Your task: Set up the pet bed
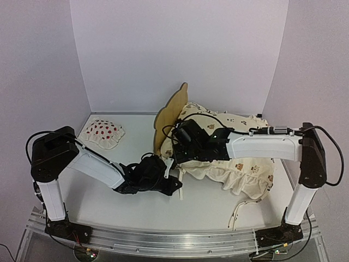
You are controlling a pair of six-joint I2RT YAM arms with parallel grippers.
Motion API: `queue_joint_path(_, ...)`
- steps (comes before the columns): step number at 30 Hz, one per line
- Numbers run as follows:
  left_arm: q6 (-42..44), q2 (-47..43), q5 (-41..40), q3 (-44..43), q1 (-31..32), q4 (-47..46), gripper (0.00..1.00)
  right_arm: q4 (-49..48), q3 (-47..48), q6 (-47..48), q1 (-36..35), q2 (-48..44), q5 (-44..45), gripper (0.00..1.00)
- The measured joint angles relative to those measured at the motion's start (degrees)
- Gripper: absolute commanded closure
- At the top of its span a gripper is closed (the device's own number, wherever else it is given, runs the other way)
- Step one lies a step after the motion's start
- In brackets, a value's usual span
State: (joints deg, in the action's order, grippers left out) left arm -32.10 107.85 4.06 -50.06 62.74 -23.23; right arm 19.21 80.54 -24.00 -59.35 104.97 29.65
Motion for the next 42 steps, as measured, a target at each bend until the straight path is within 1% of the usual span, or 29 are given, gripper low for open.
queue_joint_path(6,0.8,-2.4,-3.0,3.1,-1.1,6.7,1.0,-0.4,4.7,3.2,2.1,-1.6,0.1,1.0)
queue_joint_path(14,2.0,-11.8,-11.0,7.8,-5.5,17.8,1.0,0.5,13.6,6.3,7.9,-1.5,-2.5,1.0)
queue_joint_path(18,2.6,-15.4,-13.5,8.9,-8.2,19.7,1.0,1.9,20.2,7.4,10.5,0.6,-4.8,1.0)
queue_joint_path(22,3.6,-15.5,-14.3,8.8,-9.4,20.3,1.0,3.8,24.4,7.4,14.1,4.3,-7.5,1.0)
queue_joint_path(27,4.2,-12.2,-14.3,6.0,-10.0,21.5,1.0,6.6,26.8,7.0,19.5,7.5,-10.2,1.0)
queue_joint_path(30,4.2,-10.5,-14.1,4.9,-11.2,21.7,1.0,8.0,26.6,6.0,21.8,7.4,-11.9,1.0)
queue_joint_path(32,4.3,-10.0,-13.5,4.2,-12.3,22.1,1.0,7.3,24.4,5.3,22.5,6.5,-12.9,1.0)
queue_joint_path(35,5.1,-9.3,-12.4,2.9,-14.5,23.9,1.0,6.8,17.8,3.4,23.2,2.7,-14.3,1.0)
queue_joint_path(38,6.3,-8.0,-10.9,-0.2,-17.2,26.2,1.0,5.7,10.3,0.0,23.7,-3.1,-17.6,1.0)
queue_joint_path(42,7.9,-6.2,-8.0,-4.7,-21.5,28.5,1.0,3.8,1.0,-3.7,21.9,-11.7,-20.6,1.0)
